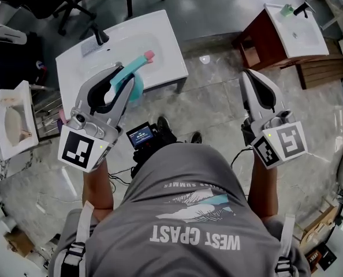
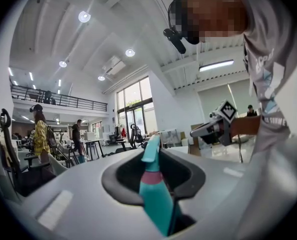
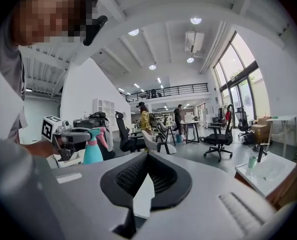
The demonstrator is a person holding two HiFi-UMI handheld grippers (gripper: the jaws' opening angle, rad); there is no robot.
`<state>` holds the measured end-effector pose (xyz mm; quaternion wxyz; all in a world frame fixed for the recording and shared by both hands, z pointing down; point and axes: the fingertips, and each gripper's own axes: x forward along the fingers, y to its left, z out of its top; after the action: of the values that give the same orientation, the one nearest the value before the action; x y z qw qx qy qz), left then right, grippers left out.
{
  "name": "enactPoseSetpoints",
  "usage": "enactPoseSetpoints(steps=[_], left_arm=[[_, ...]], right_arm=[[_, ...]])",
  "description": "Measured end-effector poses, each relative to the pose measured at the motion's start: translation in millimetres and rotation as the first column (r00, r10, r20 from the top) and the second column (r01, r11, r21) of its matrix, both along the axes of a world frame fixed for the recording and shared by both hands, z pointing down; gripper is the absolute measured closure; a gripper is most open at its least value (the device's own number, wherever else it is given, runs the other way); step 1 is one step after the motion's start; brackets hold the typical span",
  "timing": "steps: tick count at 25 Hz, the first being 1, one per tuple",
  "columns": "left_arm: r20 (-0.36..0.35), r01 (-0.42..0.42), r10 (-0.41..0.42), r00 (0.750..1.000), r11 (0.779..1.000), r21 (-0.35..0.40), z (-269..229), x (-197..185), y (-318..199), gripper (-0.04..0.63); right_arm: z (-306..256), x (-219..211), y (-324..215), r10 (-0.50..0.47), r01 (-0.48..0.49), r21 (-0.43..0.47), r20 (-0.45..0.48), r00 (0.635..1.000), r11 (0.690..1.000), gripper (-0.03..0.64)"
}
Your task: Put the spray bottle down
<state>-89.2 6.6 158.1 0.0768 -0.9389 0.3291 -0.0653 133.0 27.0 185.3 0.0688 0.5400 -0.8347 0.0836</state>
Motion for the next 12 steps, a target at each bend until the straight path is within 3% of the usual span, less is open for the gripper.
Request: enactPoseSetpoints(steps=[12], left_arm=[[-0.024,-0.056,0.056,0.998,0.998,-0.011,5.7,-29.5,-51.2,0.506]], right_arm=[[0.8,-32.2,-43.5,0.054,-0.054,-0.006,-0.018,0.998,0.999,0.615]])
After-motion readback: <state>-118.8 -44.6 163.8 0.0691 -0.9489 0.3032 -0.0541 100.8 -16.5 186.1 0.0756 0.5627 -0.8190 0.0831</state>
